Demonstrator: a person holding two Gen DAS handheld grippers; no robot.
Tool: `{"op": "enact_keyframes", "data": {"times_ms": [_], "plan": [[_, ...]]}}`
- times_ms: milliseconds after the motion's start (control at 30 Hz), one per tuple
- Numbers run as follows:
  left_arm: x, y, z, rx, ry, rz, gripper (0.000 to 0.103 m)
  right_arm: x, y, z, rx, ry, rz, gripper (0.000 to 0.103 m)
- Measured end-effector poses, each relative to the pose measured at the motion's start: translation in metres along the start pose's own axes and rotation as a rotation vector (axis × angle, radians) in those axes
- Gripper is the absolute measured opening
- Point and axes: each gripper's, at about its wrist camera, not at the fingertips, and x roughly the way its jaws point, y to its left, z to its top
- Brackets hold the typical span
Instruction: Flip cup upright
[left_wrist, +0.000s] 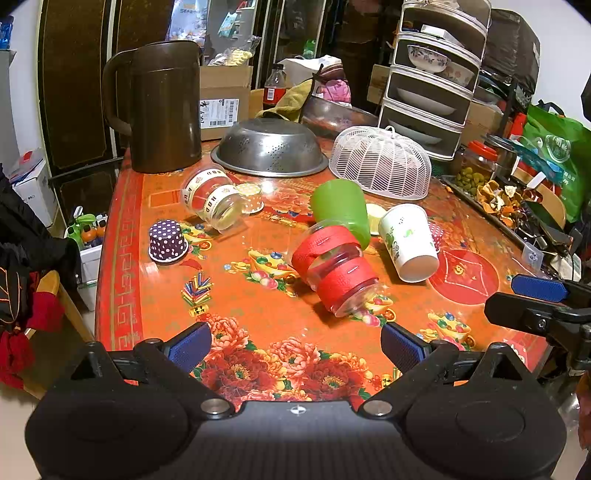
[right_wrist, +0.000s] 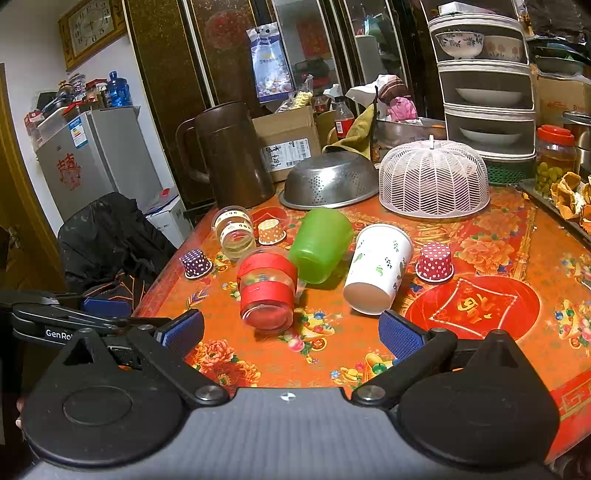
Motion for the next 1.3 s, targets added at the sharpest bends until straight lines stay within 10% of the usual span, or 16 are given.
{"op": "enact_keyframes", "data": {"times_ms": [1300], "plan": [[-0.001,-0.002,0.000,0.021,-0.032,-0.004,0.100,0.001,-0.003,0.008,0.039,0.017,0.027,0.102]]}}
